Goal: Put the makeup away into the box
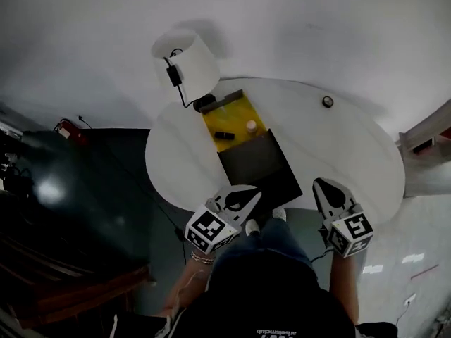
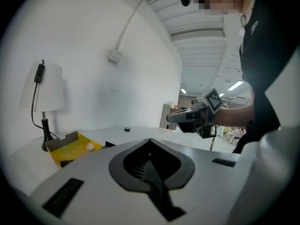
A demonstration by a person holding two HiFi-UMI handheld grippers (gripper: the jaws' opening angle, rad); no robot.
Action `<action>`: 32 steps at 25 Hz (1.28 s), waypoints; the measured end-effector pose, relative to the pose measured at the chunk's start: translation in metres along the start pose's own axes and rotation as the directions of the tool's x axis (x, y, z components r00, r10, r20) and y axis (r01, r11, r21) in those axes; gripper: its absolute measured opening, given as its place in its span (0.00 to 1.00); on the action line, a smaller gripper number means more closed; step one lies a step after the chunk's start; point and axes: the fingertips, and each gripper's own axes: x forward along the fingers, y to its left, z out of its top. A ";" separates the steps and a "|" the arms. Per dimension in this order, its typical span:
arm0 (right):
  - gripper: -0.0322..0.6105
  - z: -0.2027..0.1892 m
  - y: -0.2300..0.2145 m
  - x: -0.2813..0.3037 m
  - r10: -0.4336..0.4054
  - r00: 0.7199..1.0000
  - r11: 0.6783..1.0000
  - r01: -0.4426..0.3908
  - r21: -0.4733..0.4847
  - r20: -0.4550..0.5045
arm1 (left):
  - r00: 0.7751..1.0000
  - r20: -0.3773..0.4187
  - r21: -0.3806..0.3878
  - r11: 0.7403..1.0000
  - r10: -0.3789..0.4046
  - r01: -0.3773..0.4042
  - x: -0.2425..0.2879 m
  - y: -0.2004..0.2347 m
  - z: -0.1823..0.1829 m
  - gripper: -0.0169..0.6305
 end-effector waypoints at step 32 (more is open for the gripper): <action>0.09 0.032 -0.180 0.058 -0.010 0.995 0.993 -0.002 -0.117 -0.100 | 0.983 -0.066 -0.133 0.975 0.168 -0.176 0.116 0.033 0.013 0.05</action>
